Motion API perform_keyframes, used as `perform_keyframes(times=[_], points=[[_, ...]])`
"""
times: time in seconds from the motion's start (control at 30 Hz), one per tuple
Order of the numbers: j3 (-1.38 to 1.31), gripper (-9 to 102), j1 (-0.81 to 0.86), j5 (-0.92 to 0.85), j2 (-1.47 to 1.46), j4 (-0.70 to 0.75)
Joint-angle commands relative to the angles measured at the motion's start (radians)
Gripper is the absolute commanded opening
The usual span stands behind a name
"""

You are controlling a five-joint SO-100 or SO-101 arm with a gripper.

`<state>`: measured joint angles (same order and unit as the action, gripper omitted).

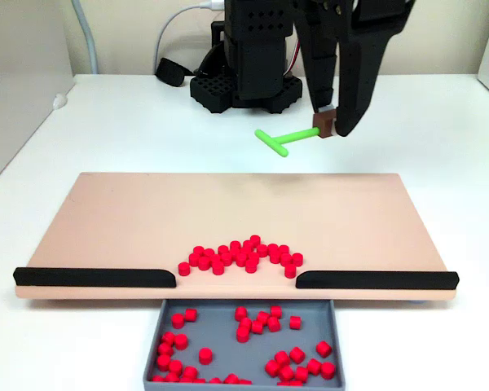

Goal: Push granules from left to the grey container

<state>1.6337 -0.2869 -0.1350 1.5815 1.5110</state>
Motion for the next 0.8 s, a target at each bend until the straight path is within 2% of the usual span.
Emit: perform_keyframes(times=[0.0,0.33,0.77], points=[[-0.160,0,-0.028,0.114,-0.092,-0.005],[-0.543,0,-0.078,0.281,-0.407,0.006],[-0.709,0,-0.080,0.368,-0.560,0.009]])
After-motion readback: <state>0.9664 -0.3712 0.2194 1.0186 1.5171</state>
